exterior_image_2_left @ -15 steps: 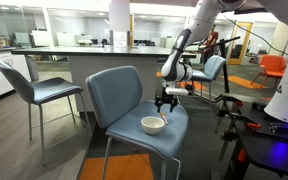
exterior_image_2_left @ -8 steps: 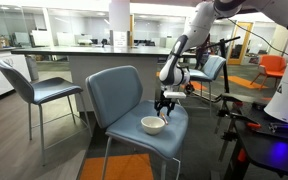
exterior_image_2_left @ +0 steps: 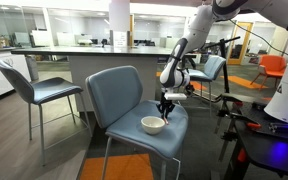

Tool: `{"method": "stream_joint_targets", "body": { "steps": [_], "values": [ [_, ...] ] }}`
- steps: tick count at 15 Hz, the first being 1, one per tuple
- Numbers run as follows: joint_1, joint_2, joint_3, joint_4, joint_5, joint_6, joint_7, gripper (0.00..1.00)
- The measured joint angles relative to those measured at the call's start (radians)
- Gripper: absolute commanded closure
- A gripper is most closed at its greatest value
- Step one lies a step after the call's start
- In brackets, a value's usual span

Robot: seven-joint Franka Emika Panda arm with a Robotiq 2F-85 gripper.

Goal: Pick up the pen from the chair and put it in the bowl.

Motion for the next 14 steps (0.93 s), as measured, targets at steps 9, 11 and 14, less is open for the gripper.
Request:
{"method": "stream_joint_targets", "body": {
  "steps": [9, 11, 14],
  "values": [
    [0.076, -0.094, -0.009, -0.077, -0.015, 0.0, 0.002, 0.97],
    [0.108, -0.156, -0.022, -0.134, -0.024, 0.0, 0.005, 0.97],
    [0.149, -0.256, -0.035, -0.218, -0.041, 0.002, 0.007, 0.97]
  ]
}}
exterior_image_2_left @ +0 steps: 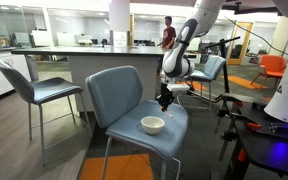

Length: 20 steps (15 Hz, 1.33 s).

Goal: Pick up the pen from the chair and put it in the bowl.

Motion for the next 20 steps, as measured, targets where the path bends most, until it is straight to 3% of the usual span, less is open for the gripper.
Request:
{"method": "stream_joint_targets", "body": {
  "steps": [4, 7, 11, 20],
  "values": [
    [0.066, -0.093, -0.007, -0.06, -0.034, 0.051, 0.018, 0.97],
    [0.132, -0.098, -0.035, -0.056, -0.072, 0.115, 0.058, 0.97],
    [0.188, -0.052, -0.06, -0.015, -0.111, 0.123, 0.075, 0.97],
    [0.232, 0.081, -0.044, 0.12, -0.134, 0.123, 0.075, 0.97]
  ]
}}
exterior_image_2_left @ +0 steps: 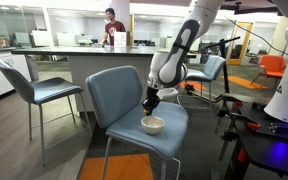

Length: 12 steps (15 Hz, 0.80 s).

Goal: Pick up the pen from the chair and put it in the bowl.

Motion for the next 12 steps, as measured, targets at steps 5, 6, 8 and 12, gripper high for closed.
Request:
{"method": "stream_joint_targets", "body": {
  "steps": [5, 6, 8, 12],
  "values": [
    [0.001, 0.016, 0.002, 0.017, 0.0, -0.001, 0.0, 0.61],
    [0.001, 0.016, 0.002, 0.017, 0.0, -0.001, 0.0, 0.56],
    [-0.001, 0.017, 0.007, 0.017, 0.0, -0.003, -0.001, 0.4],
    [-0.019, 0.015, 0.034, 0.017, -0.001, -0.005, -0.005, 0.1]
  ]
}}
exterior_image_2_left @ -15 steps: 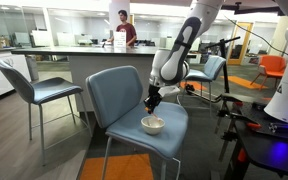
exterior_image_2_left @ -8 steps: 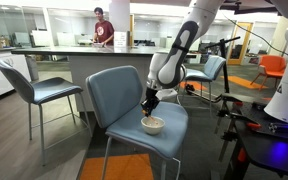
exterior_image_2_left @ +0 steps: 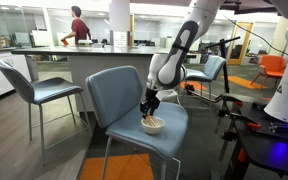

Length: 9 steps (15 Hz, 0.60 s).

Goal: Pick up the pen from the chair and put it in the bowl.

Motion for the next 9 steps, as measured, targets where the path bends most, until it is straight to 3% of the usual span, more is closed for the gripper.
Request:
{"method": "stream_joint_targets", "body": {
  "steps": [2, 9],
  "values": [
    [-0.015, -0.012, 0.019, -0.002, -0.002, -0.018, -0.003, 0.0],
    [-0.024, -0.171, 0.024, -0.096, -0.106, -0.246, -0.068, 0.0]
  ]
}}
